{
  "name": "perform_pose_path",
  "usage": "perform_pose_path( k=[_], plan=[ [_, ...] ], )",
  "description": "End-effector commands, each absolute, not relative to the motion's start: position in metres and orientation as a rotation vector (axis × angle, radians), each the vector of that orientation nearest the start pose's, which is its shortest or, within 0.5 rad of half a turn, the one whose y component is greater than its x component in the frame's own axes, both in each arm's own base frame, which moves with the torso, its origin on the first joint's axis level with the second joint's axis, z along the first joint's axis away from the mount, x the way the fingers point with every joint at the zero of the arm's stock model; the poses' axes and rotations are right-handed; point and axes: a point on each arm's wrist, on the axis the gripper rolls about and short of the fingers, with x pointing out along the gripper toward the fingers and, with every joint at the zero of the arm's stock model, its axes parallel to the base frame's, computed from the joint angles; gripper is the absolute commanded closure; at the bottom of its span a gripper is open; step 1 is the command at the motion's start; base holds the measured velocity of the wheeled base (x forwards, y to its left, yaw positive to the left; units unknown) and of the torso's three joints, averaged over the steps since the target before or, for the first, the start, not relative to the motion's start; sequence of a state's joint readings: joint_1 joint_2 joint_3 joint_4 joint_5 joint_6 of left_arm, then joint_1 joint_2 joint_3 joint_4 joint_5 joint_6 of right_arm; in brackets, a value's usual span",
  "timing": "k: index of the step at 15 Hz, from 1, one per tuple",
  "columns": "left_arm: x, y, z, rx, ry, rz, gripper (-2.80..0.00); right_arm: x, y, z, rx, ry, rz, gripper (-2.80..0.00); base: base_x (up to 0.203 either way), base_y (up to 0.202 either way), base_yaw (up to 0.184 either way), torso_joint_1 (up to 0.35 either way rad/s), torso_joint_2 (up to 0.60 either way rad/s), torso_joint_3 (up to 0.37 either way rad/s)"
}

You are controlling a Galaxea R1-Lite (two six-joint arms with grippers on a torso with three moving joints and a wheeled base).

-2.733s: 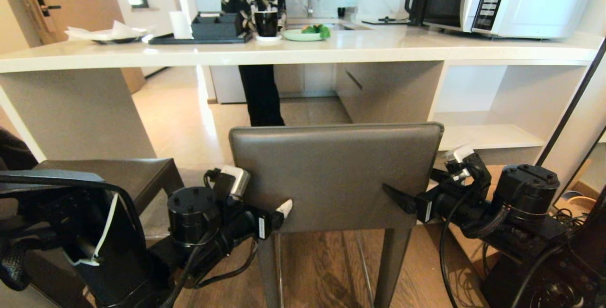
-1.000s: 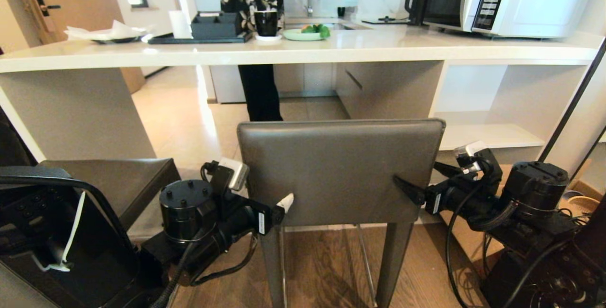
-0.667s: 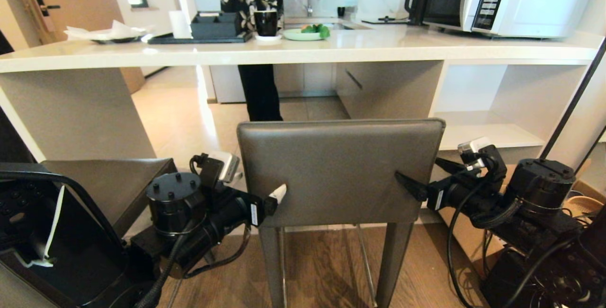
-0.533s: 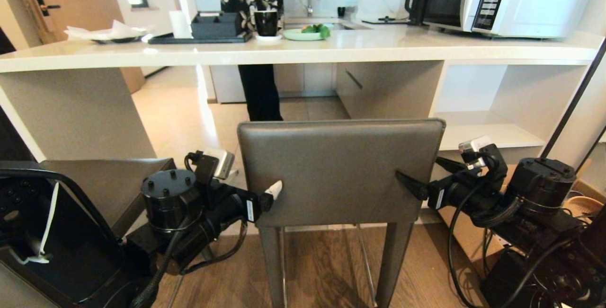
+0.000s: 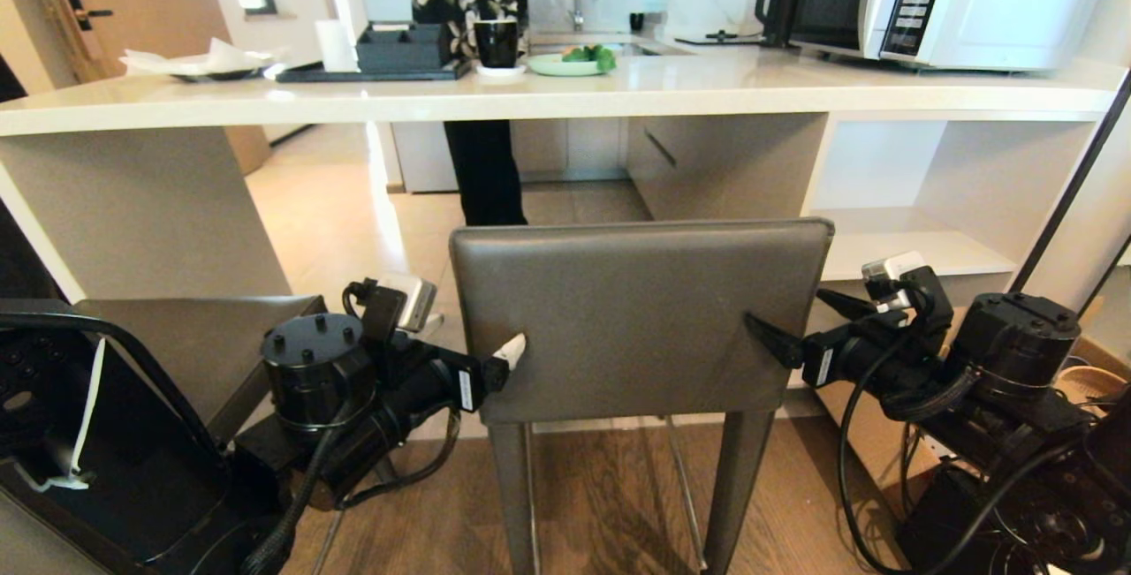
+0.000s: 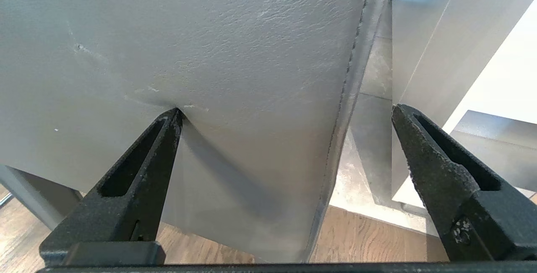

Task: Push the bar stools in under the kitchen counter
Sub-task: Push the gray chair back under the dining table

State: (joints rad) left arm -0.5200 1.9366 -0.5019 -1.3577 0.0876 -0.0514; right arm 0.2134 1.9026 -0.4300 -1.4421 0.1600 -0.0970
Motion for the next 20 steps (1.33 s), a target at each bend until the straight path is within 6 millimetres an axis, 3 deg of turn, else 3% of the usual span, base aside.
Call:
perform_pose_path(
  k=[1, 10, 16, 20],
  plan=[
    [0.269, -0.151, 0.111, -0.032, 0.073, -0.428, -2.80, 0.285, 0.066, 0.116, -0.097, -0.002, 0.378, -2.80, 0.000, 0.000, 0.000, 0.000, 0.00, 0.000],
    [0.264, -0.152, 0.114, -0.035, 0.068, -0.437, -2.80, 0.278, 0.068, 0.114, -0.095, -0.008, 0.401, -2.80, 0.000, 0.000, 0.000, 0.000, 0.00, 0.000],
    [0.241, -0.135, 0.116, -0.032, 0.097, -0.430, -2.80, 0.267, 0.062, 0.112, -0.043, 0.007, 0.359, -2.80, 0.000, 0.000, 0.000, 0.000, 0.00, 0.000],
    [0.219, -0.118, 0.132, -0.190, 0.060, -0.485, -2.80, 0.245, 0.058, 0.131, 0.051, -0.038, 0.375, -2.80, 0.000, 0.000, 0.000, 0.000, 0.00, 0.000]
  ],
)
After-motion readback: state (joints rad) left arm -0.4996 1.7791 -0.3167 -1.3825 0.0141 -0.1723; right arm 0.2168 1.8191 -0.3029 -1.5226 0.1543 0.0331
